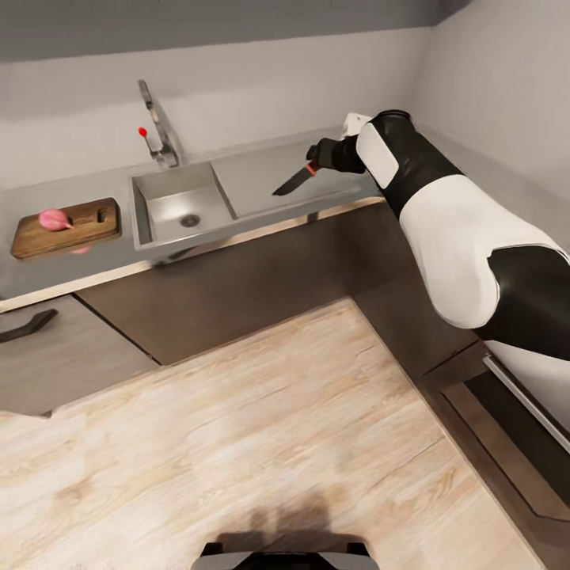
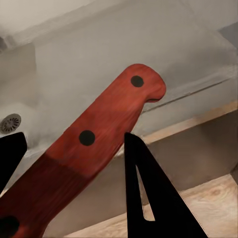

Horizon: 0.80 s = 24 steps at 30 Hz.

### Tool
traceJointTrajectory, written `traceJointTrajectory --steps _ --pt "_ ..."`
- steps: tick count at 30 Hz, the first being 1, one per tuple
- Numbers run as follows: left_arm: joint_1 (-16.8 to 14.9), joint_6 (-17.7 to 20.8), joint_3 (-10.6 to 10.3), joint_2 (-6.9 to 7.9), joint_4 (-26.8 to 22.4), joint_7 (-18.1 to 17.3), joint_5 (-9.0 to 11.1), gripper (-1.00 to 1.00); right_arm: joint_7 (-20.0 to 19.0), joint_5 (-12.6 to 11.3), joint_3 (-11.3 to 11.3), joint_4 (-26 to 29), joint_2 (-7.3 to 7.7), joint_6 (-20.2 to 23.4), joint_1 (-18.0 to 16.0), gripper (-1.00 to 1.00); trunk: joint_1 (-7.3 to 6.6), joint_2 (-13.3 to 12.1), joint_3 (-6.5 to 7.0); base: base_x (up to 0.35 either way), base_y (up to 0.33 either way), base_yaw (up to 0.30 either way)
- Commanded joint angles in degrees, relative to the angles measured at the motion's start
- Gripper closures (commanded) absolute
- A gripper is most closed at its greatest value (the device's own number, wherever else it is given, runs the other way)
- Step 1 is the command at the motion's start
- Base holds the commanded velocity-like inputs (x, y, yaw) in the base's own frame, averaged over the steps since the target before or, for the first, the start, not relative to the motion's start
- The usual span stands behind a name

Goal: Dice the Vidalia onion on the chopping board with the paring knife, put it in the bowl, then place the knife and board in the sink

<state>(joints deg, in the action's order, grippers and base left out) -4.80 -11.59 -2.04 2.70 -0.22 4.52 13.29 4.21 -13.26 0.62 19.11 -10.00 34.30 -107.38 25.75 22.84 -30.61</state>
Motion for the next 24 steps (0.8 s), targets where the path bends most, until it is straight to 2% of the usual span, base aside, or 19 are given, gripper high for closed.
traceJointTrajectory --steps 1,24 --pt "-0.03 -0.19 -0.24 -0.01 0.05 0.09 0.34 -1.00 0.38 -0.62 0.10 -0.12 0.00 0.24 -0.02 1.00 0.03 0.08 -0.03 0.000 0.000 0.265" --pt "-0.03 -0.14 -0.24 0.03 0.05 0.12 0.34 -1.00 0.36 -0.62 0.19 -2.45 0.00 0.19 -0.02 1.00 0.03 0.08 1.00 0.000 0.011 0.257"
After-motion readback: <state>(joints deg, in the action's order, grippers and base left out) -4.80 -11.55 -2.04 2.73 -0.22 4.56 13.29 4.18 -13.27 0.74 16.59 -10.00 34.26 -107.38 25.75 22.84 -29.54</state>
